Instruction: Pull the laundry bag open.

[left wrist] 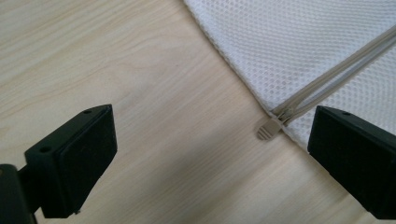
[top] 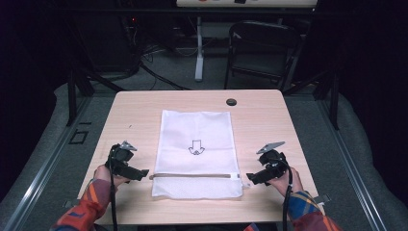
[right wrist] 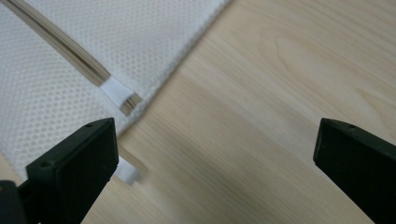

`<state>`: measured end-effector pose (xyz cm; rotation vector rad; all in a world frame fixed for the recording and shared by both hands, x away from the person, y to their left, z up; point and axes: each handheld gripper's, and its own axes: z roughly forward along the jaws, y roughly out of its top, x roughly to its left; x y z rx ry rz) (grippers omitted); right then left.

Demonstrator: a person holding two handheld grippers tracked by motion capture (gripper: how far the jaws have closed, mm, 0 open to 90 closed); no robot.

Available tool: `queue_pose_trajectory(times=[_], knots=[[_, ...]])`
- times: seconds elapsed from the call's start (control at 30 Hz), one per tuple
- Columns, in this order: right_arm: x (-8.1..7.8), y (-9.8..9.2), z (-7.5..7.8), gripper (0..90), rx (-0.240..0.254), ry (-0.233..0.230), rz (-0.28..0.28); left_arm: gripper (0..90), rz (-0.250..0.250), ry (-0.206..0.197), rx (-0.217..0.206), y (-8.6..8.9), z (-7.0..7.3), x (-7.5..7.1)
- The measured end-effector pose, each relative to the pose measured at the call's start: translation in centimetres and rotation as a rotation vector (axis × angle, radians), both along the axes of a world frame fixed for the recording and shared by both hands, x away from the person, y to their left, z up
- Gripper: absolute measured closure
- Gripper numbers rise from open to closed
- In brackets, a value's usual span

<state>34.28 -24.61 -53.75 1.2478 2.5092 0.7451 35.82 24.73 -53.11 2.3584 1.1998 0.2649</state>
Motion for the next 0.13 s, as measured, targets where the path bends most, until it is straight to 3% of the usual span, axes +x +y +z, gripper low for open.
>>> queue_pose_trajectory(times=[0.13], knots=[[0.00,-1.31,-0.53,0.0,-0.023,0.001,-0.022,0.0,0.032,0.016,0.009,0.62,-0.64,0.42]])
